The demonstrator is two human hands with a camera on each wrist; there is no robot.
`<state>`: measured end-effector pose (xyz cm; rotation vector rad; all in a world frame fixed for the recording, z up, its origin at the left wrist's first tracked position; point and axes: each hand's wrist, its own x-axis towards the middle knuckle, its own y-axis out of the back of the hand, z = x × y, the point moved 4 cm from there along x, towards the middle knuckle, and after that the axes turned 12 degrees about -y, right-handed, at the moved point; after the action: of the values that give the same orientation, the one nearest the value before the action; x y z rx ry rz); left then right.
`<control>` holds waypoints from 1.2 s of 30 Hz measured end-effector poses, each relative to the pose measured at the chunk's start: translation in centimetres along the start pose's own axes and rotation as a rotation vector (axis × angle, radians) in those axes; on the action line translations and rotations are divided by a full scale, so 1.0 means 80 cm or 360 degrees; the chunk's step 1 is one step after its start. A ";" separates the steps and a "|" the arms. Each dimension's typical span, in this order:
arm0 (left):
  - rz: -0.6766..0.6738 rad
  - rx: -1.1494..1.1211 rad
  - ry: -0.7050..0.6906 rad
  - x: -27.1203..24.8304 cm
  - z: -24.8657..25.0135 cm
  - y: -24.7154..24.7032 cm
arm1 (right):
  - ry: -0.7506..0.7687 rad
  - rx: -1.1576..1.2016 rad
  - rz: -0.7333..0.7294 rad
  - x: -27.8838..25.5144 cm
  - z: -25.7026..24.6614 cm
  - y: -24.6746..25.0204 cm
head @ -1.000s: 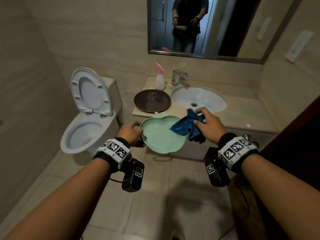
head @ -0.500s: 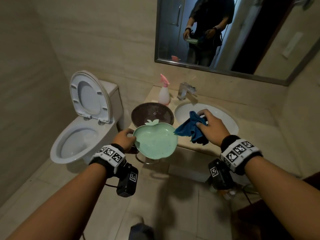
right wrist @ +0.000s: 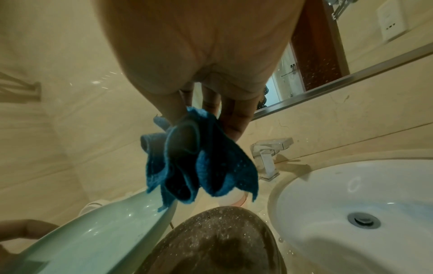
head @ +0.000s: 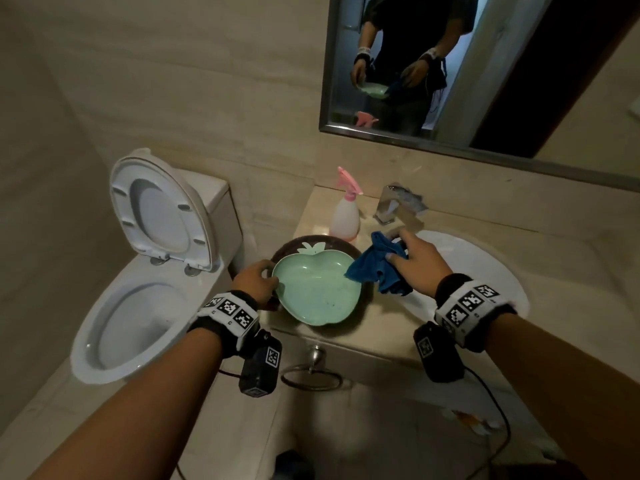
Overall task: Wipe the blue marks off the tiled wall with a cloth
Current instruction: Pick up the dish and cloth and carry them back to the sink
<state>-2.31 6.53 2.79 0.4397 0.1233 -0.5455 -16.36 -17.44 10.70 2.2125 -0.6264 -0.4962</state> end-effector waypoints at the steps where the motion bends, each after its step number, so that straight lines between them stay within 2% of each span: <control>1: -0.0025 0.0032 -0.0006 0.017 -0.004 0.002 | -0.0020 -0.0015 -0.0006 0.012 -0.002 -0.004; 5: -0.0098 0.0081 0.0012 0.075 -0.015 0.009 | -0.0114 -0.0047 0.0008 0.057 -0.005 -0.020; 10: -0.0182 0.0126 0.0077 0.117 -0.040 0.004 | -0.0260 -0.0060 -0.0057 0.092 0.005 -0.044; 19: -0.0231 0.0388 0.0085 0.154 -0.087 -0.023 | -0.0558 -0.0162 -0.0224 0.128 0.048 -0.115; 25: -0.0278 0.0480 0.0084 0.167 -0.111 -0.039 | -0.0606 -0.0345 -0.0417 0.137 0.075 -0.154; 36: -0.0367 0.0746 0.0053 0.192 -0.121 -0.046 | -0.0577 -0.0573 -0.0563 0.157 0.097 -0.183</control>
<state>8.82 0.63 -10.79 0.8987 0.0776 -0.7977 -6.33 -20.62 -7.22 1.9025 -0.2904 -1.1187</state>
